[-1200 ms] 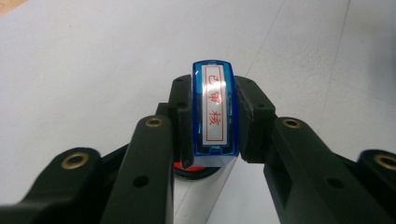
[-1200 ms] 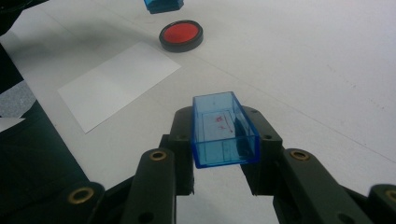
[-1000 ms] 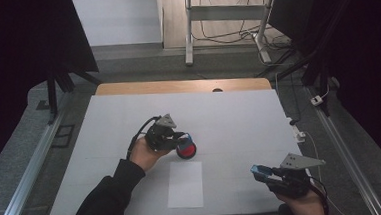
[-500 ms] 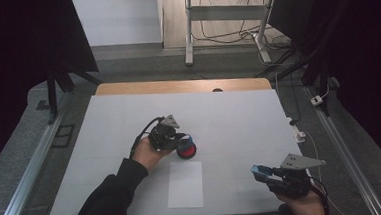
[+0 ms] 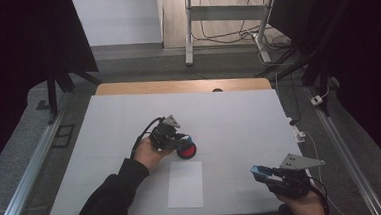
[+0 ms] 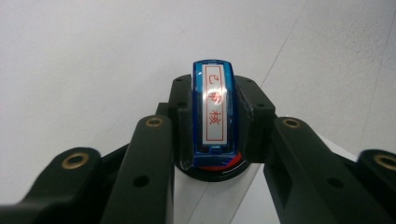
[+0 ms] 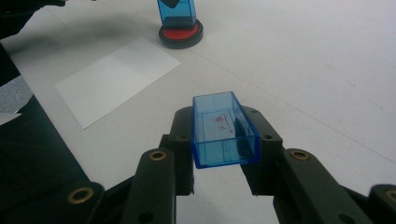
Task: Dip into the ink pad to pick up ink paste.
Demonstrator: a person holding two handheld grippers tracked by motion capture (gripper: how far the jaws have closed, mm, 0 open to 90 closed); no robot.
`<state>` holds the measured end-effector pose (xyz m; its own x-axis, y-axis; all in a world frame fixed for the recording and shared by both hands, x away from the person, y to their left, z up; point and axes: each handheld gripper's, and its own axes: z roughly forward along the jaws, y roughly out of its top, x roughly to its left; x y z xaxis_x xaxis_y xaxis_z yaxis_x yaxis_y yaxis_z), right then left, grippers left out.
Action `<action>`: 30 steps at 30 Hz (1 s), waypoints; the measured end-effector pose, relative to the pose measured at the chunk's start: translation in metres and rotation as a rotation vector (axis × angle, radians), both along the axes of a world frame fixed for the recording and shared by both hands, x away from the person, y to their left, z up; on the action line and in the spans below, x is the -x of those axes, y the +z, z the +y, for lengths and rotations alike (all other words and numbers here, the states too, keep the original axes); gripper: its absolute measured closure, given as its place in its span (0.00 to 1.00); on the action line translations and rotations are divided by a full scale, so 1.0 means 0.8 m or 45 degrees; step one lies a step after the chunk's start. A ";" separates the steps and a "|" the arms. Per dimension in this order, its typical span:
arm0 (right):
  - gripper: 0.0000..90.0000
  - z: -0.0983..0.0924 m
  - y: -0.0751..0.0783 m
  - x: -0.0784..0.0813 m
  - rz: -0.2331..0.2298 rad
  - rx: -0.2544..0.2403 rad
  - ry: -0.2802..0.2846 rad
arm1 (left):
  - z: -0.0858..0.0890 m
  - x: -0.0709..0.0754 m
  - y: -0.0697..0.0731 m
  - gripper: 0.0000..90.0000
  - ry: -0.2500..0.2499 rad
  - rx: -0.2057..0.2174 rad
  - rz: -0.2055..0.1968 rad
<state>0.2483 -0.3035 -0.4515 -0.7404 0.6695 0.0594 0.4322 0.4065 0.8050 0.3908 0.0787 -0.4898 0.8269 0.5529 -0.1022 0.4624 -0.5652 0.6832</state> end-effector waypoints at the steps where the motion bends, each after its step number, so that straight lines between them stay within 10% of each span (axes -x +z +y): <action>1: 0.76 0.000 0.000 0.000 -0.001 0.001 0.001 | 0.000 0.000 0.000 0.78 0.001 0.000 0.000; 30: 0.75 0.003 -0.001 0.000 0.006 0.025 0.004 | -0.019 0.016 0.004 0.78 0.006 -0.145 -0.097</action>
